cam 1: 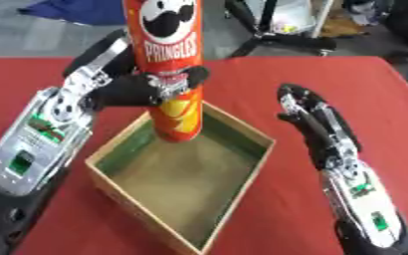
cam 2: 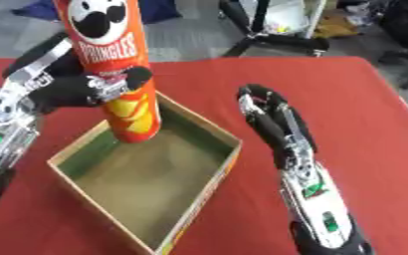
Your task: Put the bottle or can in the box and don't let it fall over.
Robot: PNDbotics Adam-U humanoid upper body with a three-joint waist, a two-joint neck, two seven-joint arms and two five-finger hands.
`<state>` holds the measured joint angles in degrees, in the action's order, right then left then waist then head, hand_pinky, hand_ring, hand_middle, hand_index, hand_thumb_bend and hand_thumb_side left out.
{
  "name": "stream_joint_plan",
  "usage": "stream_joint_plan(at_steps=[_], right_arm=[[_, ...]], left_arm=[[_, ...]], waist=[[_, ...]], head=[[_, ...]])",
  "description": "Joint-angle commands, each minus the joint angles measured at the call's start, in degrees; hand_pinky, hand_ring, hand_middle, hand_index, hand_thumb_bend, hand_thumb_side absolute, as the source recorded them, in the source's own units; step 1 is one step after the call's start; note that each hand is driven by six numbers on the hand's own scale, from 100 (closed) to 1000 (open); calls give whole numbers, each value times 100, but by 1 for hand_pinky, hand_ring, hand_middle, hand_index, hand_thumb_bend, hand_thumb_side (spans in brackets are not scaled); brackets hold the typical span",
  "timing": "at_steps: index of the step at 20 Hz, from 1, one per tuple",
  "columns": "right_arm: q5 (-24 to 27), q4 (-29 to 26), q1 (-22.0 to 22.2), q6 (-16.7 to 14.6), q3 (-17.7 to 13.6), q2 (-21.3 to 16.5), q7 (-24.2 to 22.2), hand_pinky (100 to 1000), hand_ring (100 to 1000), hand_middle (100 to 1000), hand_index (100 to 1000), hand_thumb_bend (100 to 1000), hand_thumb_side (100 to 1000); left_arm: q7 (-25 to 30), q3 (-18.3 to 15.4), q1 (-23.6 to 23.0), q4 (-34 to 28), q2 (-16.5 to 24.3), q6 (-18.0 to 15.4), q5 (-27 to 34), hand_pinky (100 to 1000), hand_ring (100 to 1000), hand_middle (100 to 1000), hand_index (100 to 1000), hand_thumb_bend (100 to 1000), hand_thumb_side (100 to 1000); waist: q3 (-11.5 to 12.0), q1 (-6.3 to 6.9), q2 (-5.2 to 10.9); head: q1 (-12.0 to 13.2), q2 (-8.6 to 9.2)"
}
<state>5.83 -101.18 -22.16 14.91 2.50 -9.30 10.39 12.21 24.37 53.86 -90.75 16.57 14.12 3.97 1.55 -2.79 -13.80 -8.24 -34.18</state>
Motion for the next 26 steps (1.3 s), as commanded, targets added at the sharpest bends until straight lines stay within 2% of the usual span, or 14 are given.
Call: stream_joint_plan(at_steps=[1, 3, 10, 18, 26], right_arm=[[23, -51, -46, 5, -33, -31, 15, 811, 896, 841, 813, 155, 490], [24, -51, -44, 6, -33, -28, 16, 811, 896, 840, 813, 154, 491], [32, -48, -42, 16, -38, -24, 27, 811, 896, 839, 812, 151, 493], [45, -52, -43, 24, -50, -25, 49, 811, 896, 839, 812, 149, 493], [59, -63, -32, 17, -81, -77, 80, 811, 897, 839, 812, 145, 491]], left_arm=[[277, -9, 70, -41, 62, -262, -319, 1000, 987, 939, 942, 534, 671], [435, -36, 49, 29, 72, -460, -619, 1000, 991, 939, 946, 594, 699], [609, -111, 17, 191, 55, -761, -1013, 1000, 990, 925, 925, 573, 674], [517, -217, -21, 157, 96, -751, -889, 994, 968, 893, 902, 468, 678], [84, -641, -210, -225, 495, -565, -519, 963, 959, 894, 894, 369, 696]], waist=[[-9, 19, 132], [-7, 20, 131], [2, 5, 135], [13, -1, 158], [81, 22, 236]], head=[[-31, 10], [-36, 10], [-43, 12], [-64, 25], [-146, -38]])
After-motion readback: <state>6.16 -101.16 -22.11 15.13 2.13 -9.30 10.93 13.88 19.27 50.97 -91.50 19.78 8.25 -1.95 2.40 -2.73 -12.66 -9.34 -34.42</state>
